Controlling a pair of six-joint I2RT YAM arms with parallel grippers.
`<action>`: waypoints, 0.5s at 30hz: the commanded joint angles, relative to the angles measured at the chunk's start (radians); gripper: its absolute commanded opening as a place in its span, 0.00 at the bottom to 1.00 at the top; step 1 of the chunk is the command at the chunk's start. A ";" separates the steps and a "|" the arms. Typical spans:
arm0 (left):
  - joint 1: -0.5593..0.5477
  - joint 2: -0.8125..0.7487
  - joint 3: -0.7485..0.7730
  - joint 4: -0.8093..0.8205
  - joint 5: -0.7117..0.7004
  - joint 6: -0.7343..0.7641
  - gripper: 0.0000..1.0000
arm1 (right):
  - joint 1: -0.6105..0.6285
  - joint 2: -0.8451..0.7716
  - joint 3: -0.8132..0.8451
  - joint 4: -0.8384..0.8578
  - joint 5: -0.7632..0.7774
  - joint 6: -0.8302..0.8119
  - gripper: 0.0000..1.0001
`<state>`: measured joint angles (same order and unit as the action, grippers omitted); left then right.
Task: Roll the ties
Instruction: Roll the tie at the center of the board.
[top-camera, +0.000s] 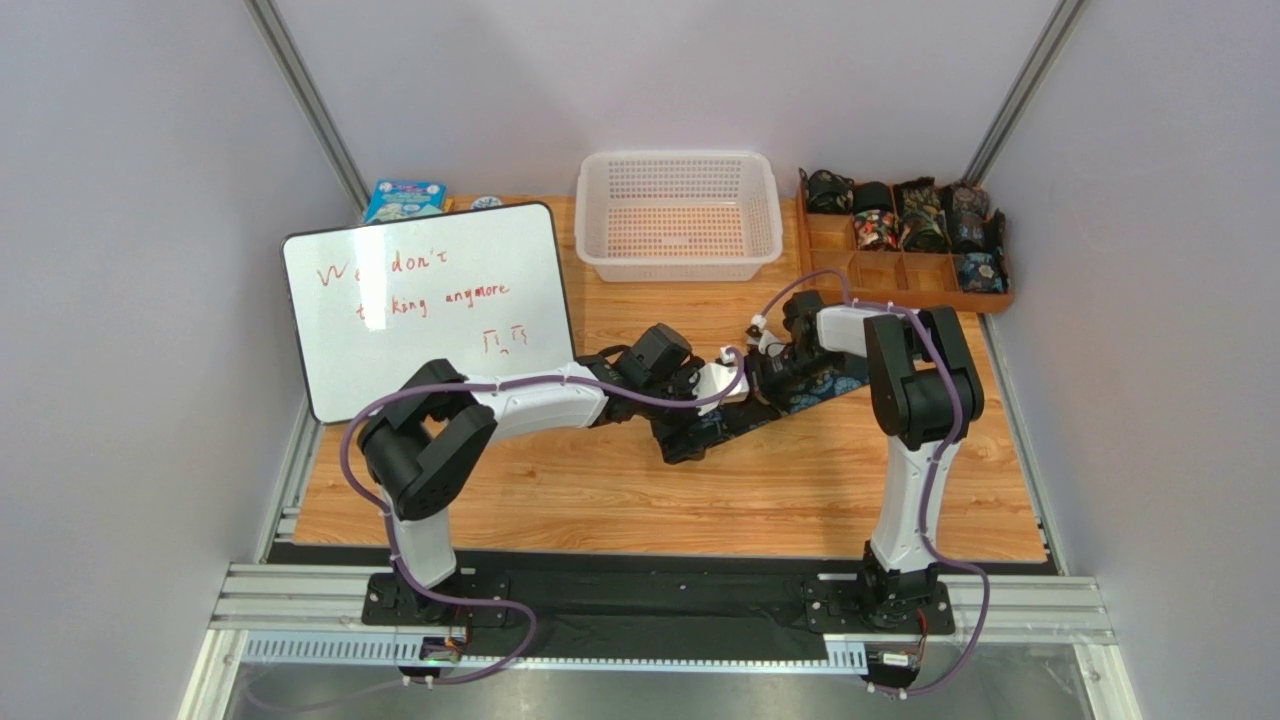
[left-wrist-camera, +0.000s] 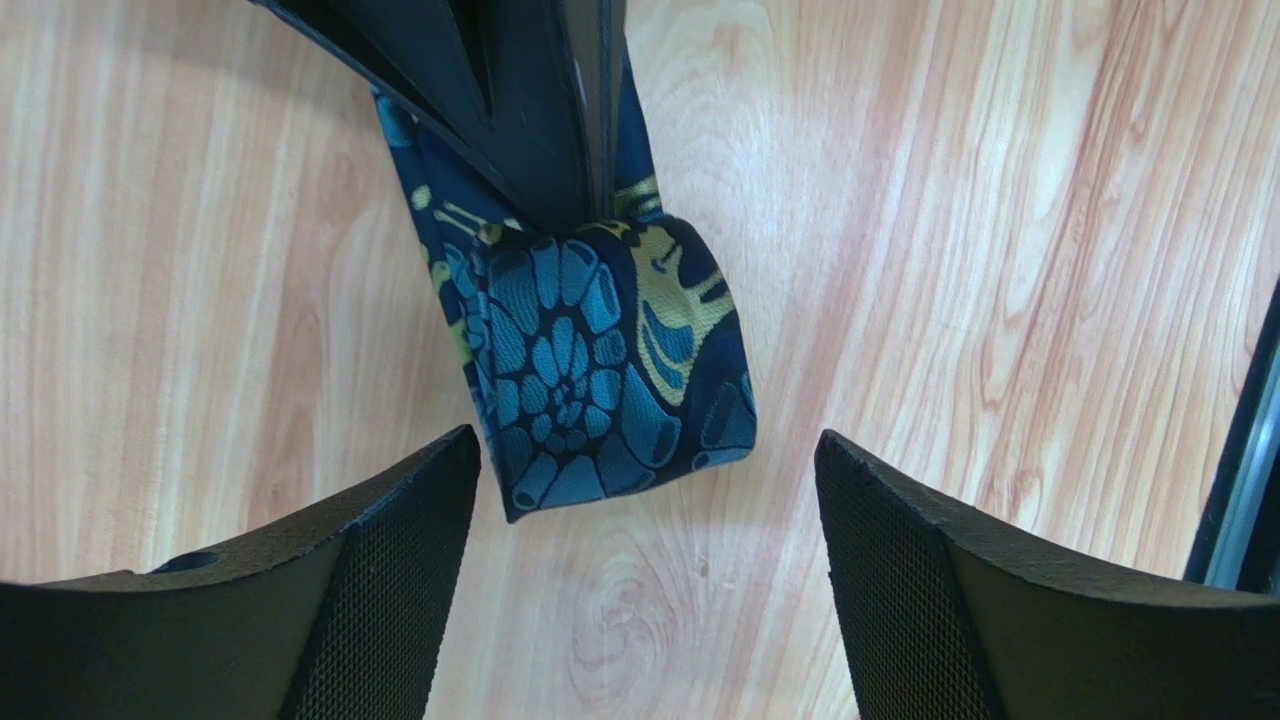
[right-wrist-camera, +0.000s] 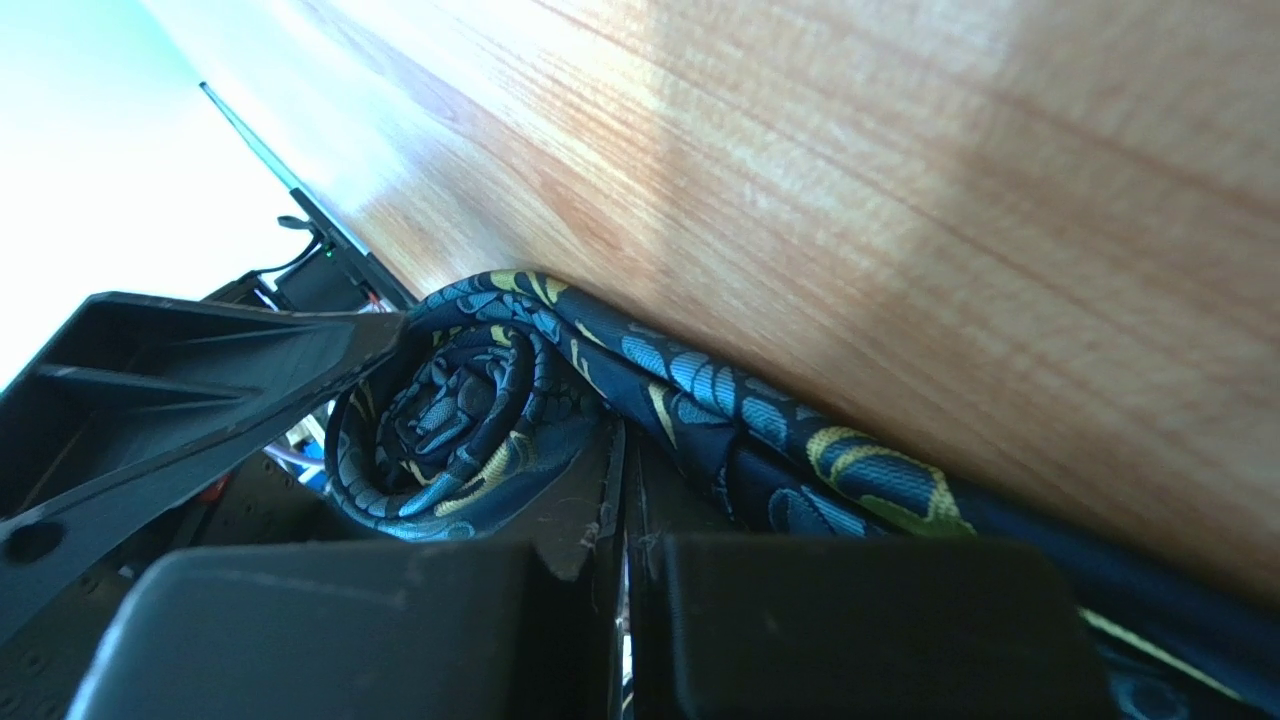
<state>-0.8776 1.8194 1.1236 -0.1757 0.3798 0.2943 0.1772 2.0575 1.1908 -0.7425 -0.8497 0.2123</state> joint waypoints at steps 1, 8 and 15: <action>0.003 -0.014 -0.005 0.107 0.010 -0.044 0.87 | -0.005 0.009 0.021 0.006 0.146 -0.014 0.00; -0.003 0.055 -0.002 0.240 -0.038 -0.069 0.81 | -0.005 0.038 0.030 -0.008 0.150 -0.008 0.00; -0.024 0.126 0.036 0.210 -0.085 -0.006 0.51 | -0.005 0.036 0.036 -0.009 0.094 -0.007 0.00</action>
<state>-0.8886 1.9102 1.1198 0.0193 0.3302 0.2489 0.1768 2.0617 1.2129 -0.7727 -0.8211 0.2169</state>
